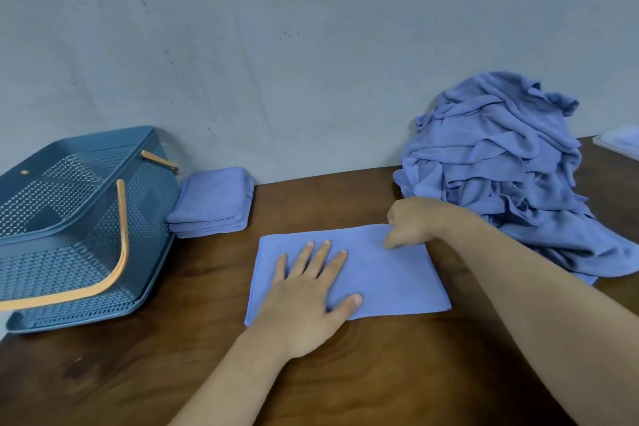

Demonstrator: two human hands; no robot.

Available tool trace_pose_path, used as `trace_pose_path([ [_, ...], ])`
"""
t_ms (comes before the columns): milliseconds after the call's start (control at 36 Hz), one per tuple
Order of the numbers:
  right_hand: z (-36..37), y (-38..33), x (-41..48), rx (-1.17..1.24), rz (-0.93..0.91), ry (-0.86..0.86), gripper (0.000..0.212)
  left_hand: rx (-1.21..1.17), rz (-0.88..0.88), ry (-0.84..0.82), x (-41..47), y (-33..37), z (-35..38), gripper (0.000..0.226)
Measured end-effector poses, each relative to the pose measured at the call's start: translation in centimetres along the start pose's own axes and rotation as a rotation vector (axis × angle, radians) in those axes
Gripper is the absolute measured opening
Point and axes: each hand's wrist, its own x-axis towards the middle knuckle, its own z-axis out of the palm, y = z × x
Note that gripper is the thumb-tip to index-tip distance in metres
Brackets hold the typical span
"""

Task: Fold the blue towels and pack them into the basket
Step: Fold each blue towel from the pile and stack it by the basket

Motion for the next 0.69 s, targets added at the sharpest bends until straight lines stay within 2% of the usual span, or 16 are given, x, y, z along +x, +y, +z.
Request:
trace_pose_path([
  [56, -0.2, 0.2, -0.5, 0.149, 0.006, 0.064, 0.037, -0.004, 0.000, 0.000, 0.0, -0.1, -0.1, 0.079],
  [167, 2.1, 2.4, -2.3, 0.643, 0.015, 0.245, 0.040, -0.008, 0.002, -0.008, -0.1, -0.1, -0.2, 0.080],
  [222, 4.2, 3.2, -3.9, 0.841, -0.035, 0.342, 0.051, -0.004, 0.002, -0.009, -0.1, -0.2, -0.2, 0.080],
  [278, 6.0, 3.3, -5.6, 0.935, -0.118, 0.405, 0.048, -0.001, 0.002, -0.009, -0.1, -0.4, -0.2, 0.081],
  [389, 8.2, 2.8, -7.1, 0.879, -0.174, 0.428, 0.038, -0.003, 0.006, -0.006, 0.2, -0.5, -0.1, 0.081],
  [528, 8.7, 2.6, -6.2, 0.757, -0.135, 0.494, 0.050, -0.007, 0.005, -0.011, -0.1, -0.2, -0.1, 0.080],
  [694, 8.2, 2.9, -6.2, 0.644, -0.138, 0.469, 0.062, -0.016, -0.030, -0.013, -1.0, 0.8, -0.1, 0.078],
])
